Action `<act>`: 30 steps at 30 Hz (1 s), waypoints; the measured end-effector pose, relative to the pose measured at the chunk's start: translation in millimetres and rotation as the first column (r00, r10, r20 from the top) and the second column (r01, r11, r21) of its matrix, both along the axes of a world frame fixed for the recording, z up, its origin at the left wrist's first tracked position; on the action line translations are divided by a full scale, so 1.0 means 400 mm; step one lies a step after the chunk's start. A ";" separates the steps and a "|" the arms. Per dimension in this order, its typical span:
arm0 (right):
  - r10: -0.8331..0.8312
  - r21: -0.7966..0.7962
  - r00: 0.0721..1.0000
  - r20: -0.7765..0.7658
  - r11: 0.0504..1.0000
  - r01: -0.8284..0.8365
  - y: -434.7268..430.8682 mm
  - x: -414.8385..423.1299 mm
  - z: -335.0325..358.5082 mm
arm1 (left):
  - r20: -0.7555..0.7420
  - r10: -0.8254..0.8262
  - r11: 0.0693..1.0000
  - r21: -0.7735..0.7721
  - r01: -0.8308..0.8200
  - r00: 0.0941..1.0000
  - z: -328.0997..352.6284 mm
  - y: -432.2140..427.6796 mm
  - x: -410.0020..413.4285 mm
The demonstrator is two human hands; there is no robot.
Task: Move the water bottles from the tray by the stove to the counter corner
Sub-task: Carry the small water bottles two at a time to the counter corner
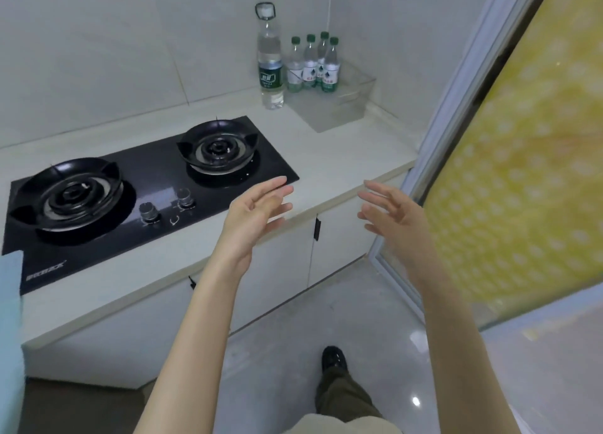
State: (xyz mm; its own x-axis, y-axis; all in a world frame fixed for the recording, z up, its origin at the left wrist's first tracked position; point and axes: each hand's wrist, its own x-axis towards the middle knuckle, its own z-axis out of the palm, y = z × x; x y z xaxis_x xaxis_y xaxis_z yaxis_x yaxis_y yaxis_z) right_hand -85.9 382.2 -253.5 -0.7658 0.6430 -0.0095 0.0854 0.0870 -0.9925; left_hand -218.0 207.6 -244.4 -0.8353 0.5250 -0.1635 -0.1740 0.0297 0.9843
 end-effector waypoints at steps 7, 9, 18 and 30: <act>0.005 0.087 0.999 -0.036 0.996 -0.002 0.306 -0.162 0.038 | 0.002 0.056 0.997 0.043 -0.056 0.998 0.046 0.286 -0.163; -0.018 0.100 0.998 -0.059 0.995 0.024 0.381 -0.207 0.044 | 0.010 0.045 0.999 0.021 -0.045 0.999 0.047 0.358 -0.205; -0.011 0.086 1.000 -0.014 0.996 0.012 0.589 -0.391 0.012 | 0.041 0.009 0.997 -0.081 -0.005 0.999 0.008 0.544 -0.386; 0.115 0.185 0.993 0.015 0.976 -0.116 0.814 -0.746 0.020 | 0.065 -0.016 0.991 -0.128 0.024 0.998 -0.028 0.783 -0.778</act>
